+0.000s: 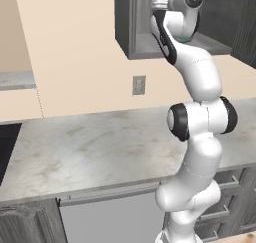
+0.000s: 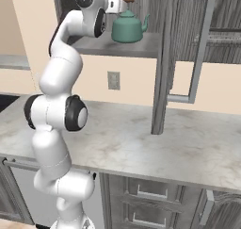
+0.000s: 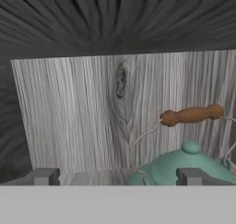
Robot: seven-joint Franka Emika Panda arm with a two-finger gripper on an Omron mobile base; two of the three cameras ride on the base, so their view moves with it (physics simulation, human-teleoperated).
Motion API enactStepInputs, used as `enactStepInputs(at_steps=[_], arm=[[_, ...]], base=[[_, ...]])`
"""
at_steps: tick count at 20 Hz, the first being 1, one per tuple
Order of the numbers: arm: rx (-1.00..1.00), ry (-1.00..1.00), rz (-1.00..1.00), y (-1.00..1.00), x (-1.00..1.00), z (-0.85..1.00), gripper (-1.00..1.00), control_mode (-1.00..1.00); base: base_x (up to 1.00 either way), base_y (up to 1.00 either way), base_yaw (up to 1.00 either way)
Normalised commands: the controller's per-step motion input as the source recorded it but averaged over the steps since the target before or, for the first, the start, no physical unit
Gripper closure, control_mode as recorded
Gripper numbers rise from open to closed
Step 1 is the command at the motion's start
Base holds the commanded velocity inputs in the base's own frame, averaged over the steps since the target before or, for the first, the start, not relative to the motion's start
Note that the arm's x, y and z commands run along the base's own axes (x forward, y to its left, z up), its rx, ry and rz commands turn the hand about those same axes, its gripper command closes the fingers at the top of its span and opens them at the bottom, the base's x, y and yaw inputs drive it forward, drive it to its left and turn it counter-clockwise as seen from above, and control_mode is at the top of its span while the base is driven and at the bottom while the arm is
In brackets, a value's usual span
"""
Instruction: Open the cabinet, pick the kettle from the cabinet, and place it in the sink.
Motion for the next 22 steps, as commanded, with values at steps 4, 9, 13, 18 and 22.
enactStepInputs(at_steps=[4, 9, 13, 18, 22], arm=[[0.00, 0.00, 0.00, -0.02, 0.24, 0.00, -1.00, -1.00], [0.00, 0.00, 0.00, -0.02, 0.23, 0.00, -1.00, -1.00], [0.00, 0.00, 0.00, -0.04, 0.26, 0.00, -1.00, -1.00], [0.00, 0.01, 0.00, -0.10, 0.24, 0.00, -1.00, -1.00], [0.00, 0.02, 0.00, -0.10, 0.25, 0.00, -1.00, -1.00]], base=[[0.00, 0.00, 0.00], [0.00, 0.00, 0.00], [0.00, 0.00, 0.00], [0.00, 0.00, 0.00], [0.00, 0.00, 0.00]])
